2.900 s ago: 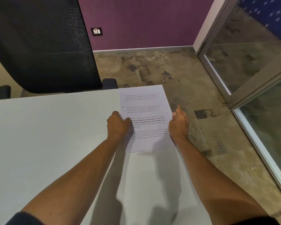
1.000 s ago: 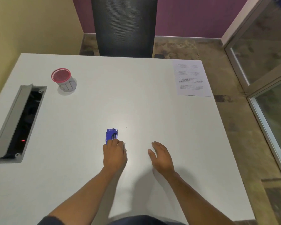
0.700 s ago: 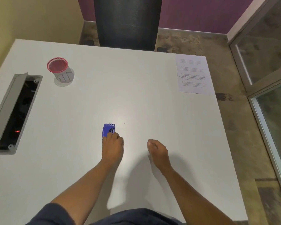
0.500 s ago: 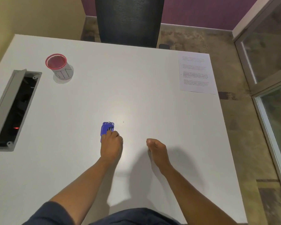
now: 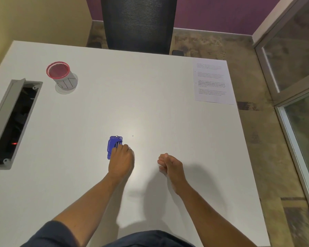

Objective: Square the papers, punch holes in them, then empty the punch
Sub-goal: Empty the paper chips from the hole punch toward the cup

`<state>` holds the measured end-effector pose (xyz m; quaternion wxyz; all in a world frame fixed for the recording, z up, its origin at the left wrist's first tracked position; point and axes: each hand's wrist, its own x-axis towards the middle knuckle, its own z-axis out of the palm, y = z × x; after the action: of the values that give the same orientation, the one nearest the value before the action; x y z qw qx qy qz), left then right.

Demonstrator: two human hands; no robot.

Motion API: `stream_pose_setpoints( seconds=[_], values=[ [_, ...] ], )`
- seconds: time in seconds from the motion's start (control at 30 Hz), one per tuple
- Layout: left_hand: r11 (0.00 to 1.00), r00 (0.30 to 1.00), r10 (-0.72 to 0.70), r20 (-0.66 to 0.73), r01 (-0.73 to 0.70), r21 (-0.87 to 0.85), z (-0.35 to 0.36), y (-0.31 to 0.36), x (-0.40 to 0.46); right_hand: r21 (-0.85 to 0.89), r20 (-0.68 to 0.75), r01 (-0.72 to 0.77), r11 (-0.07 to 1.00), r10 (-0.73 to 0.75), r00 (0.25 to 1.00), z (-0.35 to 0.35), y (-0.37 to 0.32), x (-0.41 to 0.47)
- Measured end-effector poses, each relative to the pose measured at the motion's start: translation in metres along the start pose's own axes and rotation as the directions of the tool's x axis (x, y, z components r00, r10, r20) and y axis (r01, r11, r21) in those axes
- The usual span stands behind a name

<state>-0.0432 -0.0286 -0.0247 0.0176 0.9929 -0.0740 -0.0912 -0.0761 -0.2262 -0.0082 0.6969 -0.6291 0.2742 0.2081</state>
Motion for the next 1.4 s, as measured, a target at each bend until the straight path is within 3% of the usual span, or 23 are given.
stream_pose_setpoints(
  seconds=[0.1, 0.2, 0.4, 0.77, 1.17, 1.4],
  values=[
    [0.987, 0.996, -0.077, 0.034, 0.08, -0.136, 0.002, 0.004, 0.001, 0.07, 0.026, -0.04, 0.997, 0.038, 0.999, 0.0, -0.005, 0.0],
    [0.915, 0.988, -0.148, 0.032, 0.15, -0.376, 0.001, 0.009, 0.002, 0.127, 0.017, -0.07, 0.989, 0.069, 0.997, 0.001, -0.005, 0.003],
    [0.735, 0.994, -0.107, -0.009, 0.073, -0.675, -0.011, 0.028, -0.009, 0.224, 0.044, -0.121, 0.967, 0.114, 0.992, 0.01, -0.001, 0.004],
    [0.707, 0.999, 0.014, -0.051, -0.046, -0.706, -0.041, 0.072, -0.018, 0.515, 0.197, -0.235, 0.824, 0.153, 0.968, 0.02, -0.013, 0.007],
    [0.726, 1.0, -0.001, -0.031, -0.021, -0.688, -0.041, 0.065, -0.014, 0.603, 0.191, -0.247, 0.759, 0.162, 0.968, 0.014, -0.005, 0.017],
    [0.738, 0.999, 0.007, -0.032, -0.027, -0.674, -0.037, 0.059, -0.005, 0.576, 0.172, -0.236, 0.783, 0.166, 0.971, 0.015, -0.006, 0.022]
  ],
)
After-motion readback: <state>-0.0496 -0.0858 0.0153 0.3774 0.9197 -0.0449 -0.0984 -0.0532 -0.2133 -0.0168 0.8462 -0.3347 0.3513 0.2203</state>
